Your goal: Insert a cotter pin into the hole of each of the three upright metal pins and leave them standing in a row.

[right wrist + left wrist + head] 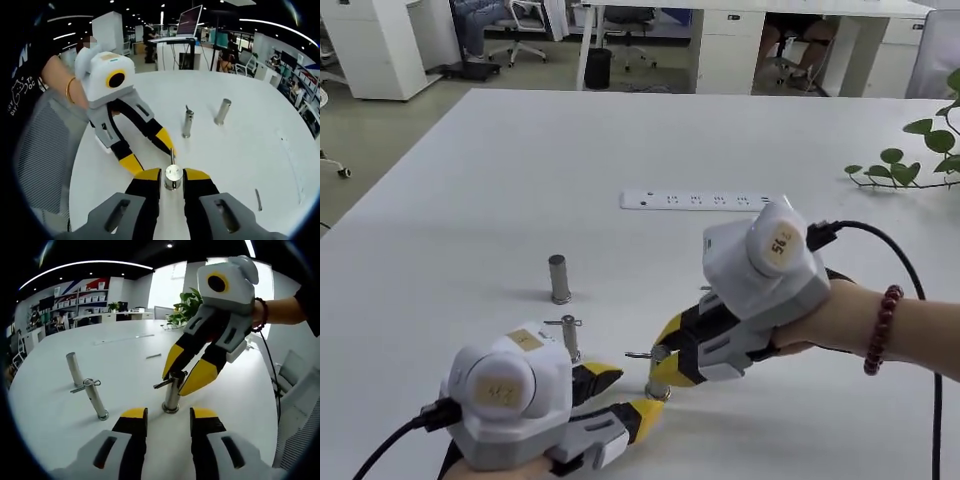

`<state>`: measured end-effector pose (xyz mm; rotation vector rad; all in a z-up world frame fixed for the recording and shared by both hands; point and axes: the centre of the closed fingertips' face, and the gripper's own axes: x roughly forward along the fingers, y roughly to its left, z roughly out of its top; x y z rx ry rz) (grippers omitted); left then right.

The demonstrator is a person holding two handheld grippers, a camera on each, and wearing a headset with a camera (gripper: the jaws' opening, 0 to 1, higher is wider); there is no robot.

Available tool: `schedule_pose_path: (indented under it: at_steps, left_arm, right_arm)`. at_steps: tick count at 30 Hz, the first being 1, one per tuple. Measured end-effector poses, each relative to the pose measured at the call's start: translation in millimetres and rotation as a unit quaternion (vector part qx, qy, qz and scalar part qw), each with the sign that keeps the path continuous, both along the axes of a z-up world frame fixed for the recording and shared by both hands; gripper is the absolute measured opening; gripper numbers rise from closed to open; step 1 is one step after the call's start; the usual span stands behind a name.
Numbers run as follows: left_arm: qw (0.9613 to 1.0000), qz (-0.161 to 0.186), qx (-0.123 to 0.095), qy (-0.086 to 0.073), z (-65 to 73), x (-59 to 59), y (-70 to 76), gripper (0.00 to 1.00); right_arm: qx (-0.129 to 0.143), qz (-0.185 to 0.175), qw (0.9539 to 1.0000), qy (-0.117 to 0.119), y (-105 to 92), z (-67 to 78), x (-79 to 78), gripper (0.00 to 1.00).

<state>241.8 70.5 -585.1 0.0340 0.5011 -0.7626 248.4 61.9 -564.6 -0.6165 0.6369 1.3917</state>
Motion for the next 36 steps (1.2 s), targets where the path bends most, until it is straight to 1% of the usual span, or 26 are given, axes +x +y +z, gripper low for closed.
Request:
schedule_pose_path:
  at_steps: [3, 5, 6, 9, 13, 15, 18, 22, 25, 27, 28, 31, 33, 36]
  left_arm:
    - [1.0, 0.001, -0.006, 0.0, 2.4, -1.9, 2.3, 0.33]
    - [1.0, 0.002, -0.006, -0.002, 4.1, -3.1, 3.8, 0.34]
    - [1.0, 0.001, -0.006, -0.003, 5.8, -4.3, 4.7, 0.34]
    - [0.9999, 0.002, -0.01, -0.01, 11.2, -5.7, 6.3, 0.35]
    - [0.9999, 0.004, -0.011, -0.011, 14.6, -5.6, 7.8, 0.36]
    - [0.9998, 0.005, -0.013, -0.017, 19.4, -6.2, 9.0, 0.36]
    - [0.9997, 0.006, -0.016, -0.02, 23.6, -7.1, 11.2, 0.37]
    - [0.9997, 0.003, -0.011, -0.023, 27.9, -9.7, 15.0, 0.38]
    - [0.9996, 0.007, -0.007, -0.028, 31.9, -12.0, 20.0, 0.41]
    - [0.9996, 0.008, -0.008, -0.028, 33.6, -12.6, 23.2, 0.41]
    - [0.9996, 0.008, -0.011, -0.025, 34.8, -13.5, 24.4, 0.42]
    - [0.9996, 0.007, -0.009, -0.027, 37.6, -16.1, 26.5, 0.45]
    - [0.9996, 0.005, -0.005, -0.027, 38.6, -19.0, 28.7, 0.48]
    - [0.9995, 0.002, 0.005, -0.03, 39.2, -22.1, 33.5, 0.5]
  right_arm:
    - [-0.002, -0.002, 1.0, -0.001, 0.2, -1.2, 1.1, 0.11]
    - [-0.001, -0.004, 1.0, -0.004, -0.3, -1.1, 2.8, 0.09]
    - [0.0, -0.007, 1.0, 0.001, -0.9, -1.5, 2.3, 0.09]
    - [0.0, -0.007, 1.0, 0.0, -1.2, -1.8, 2.1, 0.09]
    - [0.0, -0.009, 0.9999, 0.005, -1.1, -2.1, 1.9, 0.09]
    - [0.0, -0.009, 0.9999, 0.006, -1.0, -2.1, 1.9, 0.08]
    - [0.002, -0.009, 0.9999, 0.007, -0.6, -2.0, 2.1, 0.08]
    - [0.002, -0.006, 1.0, 0.007, 0.0, -1.9, 2.6, 0.08]
    - [0.0, -0.001, 1.0, 0.004, 0.1, -1.9, 2.6, 0.08]
    - [-0.004, 0.006, 1.0, 0.0, 0.4, -1.7, 2.3, 0.08]
    - [-0.005, 0.006, 1.0, -0.001, 0.6, -1.7, 2.7, 0.08]
    - [-0.005, 0.008, 1.0, 0.0, 1.1, -0.6, 3.1, 0.08]
    - [-0.001, 0.006, 1.0, 0.001, 1.9, 1.0, 4.4, 0.08]
    - [-0.002, 0.006, 1.0, 0.0, 2.5, 2.8, 7.5, 0.08]
